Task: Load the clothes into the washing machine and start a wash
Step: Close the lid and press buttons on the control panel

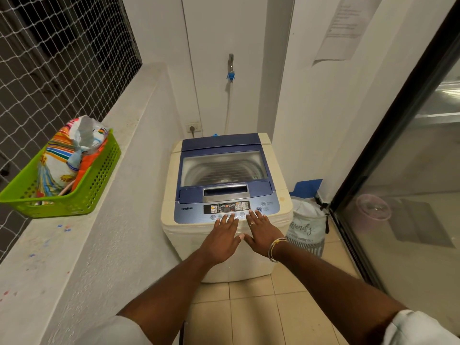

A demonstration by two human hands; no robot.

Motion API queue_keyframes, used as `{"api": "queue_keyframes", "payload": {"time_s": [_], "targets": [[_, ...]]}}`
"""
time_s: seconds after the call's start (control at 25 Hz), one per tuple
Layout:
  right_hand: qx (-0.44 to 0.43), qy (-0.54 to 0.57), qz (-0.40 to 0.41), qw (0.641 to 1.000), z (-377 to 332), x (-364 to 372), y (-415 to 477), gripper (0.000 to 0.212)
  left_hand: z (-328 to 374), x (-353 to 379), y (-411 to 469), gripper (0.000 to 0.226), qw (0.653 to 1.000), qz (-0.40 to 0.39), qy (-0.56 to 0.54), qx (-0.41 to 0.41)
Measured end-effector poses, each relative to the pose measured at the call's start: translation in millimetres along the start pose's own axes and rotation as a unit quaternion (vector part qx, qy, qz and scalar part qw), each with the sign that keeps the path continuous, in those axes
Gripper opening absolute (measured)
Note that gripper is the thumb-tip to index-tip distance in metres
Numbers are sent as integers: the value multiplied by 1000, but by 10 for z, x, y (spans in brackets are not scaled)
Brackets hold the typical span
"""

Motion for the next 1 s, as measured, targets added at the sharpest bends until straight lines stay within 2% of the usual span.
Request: {"api": "queue_keyframes", "payload": {"time_s": [1.0], "targets": [[7, 22, -42, 999, 581, 235, 278, 62, 293, 300, 735, 57, 999, -43, -2, 32]]}}
Point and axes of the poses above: each hand's wrist, its own y-axis towards the middle knuckle, its own x-axis out of the palm, z = x × y, the point moved 8 cm from there along y, towards the middle knuckle, and after that the axes turned 8 degrees about -y, right-handed, at the moved point
